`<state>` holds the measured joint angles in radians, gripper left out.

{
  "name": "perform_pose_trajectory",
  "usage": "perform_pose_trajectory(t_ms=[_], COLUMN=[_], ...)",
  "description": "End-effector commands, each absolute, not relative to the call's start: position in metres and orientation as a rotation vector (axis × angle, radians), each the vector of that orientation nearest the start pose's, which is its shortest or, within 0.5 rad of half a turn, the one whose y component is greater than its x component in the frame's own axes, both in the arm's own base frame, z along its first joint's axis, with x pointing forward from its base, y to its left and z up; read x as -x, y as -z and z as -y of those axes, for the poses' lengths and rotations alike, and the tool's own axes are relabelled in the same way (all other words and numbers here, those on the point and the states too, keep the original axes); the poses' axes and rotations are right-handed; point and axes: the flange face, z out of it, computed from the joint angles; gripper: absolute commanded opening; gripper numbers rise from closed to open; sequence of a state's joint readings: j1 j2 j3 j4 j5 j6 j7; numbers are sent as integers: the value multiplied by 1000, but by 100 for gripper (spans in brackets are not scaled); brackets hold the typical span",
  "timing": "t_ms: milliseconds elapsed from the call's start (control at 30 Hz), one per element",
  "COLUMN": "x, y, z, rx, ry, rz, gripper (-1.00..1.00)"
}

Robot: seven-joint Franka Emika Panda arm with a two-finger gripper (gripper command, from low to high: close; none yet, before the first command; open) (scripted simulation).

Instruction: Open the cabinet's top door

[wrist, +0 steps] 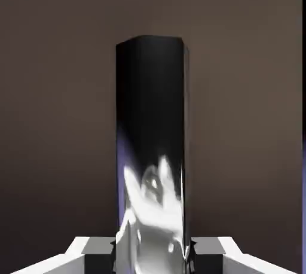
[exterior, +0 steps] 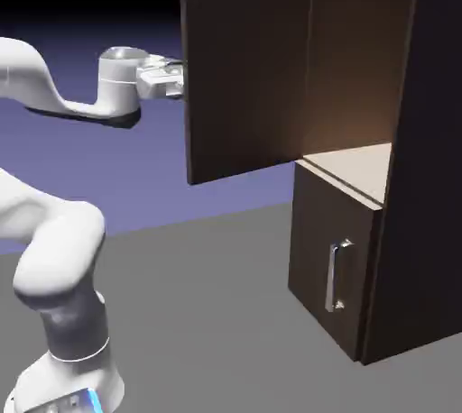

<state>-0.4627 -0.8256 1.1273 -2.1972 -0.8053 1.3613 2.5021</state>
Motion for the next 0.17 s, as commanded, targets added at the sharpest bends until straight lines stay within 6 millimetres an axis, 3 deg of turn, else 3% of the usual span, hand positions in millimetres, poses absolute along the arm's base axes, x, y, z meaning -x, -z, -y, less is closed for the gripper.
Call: perform_pose_trajectory(t_ms=[0,100,133], x=[-295,-303,-303], y=[-566,-566,-566], z=[-266,-281,-281], rx=[1157,1102,1102], ry=[2475,2490,2490], rz=[-2343,-2419,-2419], gripper=[-100,-100,100])
